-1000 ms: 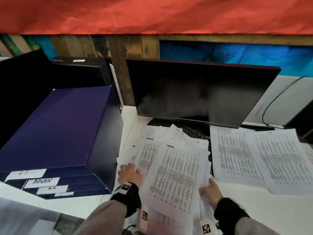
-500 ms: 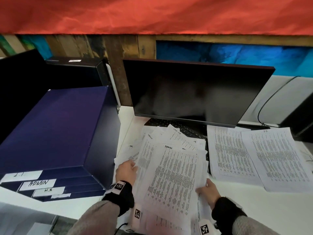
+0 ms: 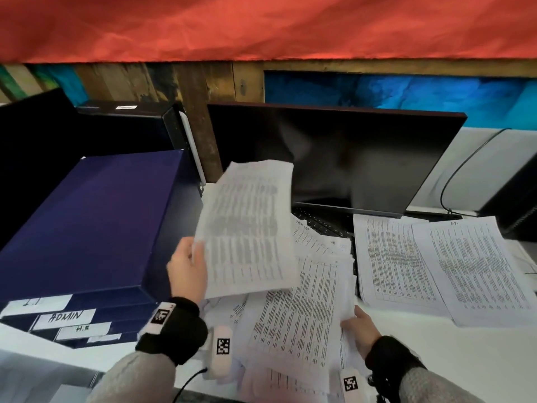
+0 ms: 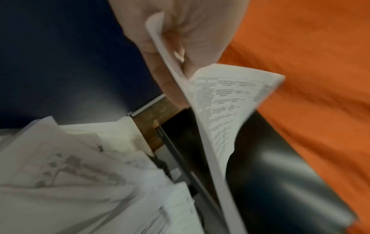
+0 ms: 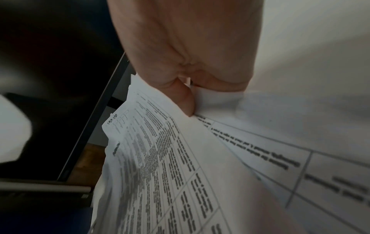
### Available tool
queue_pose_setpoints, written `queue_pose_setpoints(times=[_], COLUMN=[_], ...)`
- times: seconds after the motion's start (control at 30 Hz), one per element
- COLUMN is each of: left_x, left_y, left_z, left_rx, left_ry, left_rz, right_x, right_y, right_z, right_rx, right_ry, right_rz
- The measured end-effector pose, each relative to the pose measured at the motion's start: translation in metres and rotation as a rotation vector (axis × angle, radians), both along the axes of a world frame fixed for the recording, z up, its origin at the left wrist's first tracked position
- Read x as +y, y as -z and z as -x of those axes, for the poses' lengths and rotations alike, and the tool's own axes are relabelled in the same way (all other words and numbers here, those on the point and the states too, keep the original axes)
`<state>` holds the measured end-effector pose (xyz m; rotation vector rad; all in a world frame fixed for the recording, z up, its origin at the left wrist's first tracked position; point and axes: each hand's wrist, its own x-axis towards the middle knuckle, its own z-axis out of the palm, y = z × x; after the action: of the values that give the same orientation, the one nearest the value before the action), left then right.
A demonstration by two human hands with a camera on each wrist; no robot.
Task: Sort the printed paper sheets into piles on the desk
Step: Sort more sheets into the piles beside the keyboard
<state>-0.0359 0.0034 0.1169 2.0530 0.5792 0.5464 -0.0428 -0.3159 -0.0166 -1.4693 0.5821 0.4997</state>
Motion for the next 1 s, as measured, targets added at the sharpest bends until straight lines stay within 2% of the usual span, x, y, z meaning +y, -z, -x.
queue_pose_setpoints(times=[0.1,0.2,0.27,0.37,0.43,0.5,0.57,0.63,0.77,0.87,1.0], left_x=[-0.017,-0.031,-0.034,-0.038,-0.043,-0.052,-0.061,-0.068,-0.072,-0.077,-0.074], left_y=[0.039,0.069,0.078,0.076,0.067,0.055,0.040,0.028,0.018,0.013,0.014], left_z=[0.008,0.019,0.022,0.021,0.017,0.013,0.010,0.007,0.005,0.011,0.011], left_rx=[0.216,0.377,0.467,0.483,0.463,0.394,0.274,0.145,-0.013,-0.113,-0.107], left_ry=[0.181,0.278,0.311,0.385,0.462,0.494,0.460,0.405,0.325,0.306,0.294], left_rz=[-0.073,0.008,0.175,0.476,0.487,0.453,0.436,0.408,0.279,0.264,0.261], right_x=[-0.001,0.000,0.002,0.012,0.020,0.030,0.040,0.044,0.051,0.054,0.054], right_y=[-0.007,-0.018,-0.025,-0.043,-0.058,-0.066,-0.072,-0.085,-0.126,-0.128,-0.122], right_z=[0.000,0.000,-0.001,-0.003,-0.003,-0.008,-0.011,-0.016,-0.027,-0.030,-0.032], right_rx=[0.002,-0.009,-0.024,-0.050,-0.065,-0.128,-0.279,-0.408,-0.551,-0.549,-0.535], right_ry=[0.028,0.054,0.065,0.116,0.143,0.083,0.025,0.077,0.087,0.075,0.110], right_rz=[-0.044,-0.129,-0.175,-0.291,-0.368,-0.317,-0.177,-0.124,-0.223,-0.171,-0.133])
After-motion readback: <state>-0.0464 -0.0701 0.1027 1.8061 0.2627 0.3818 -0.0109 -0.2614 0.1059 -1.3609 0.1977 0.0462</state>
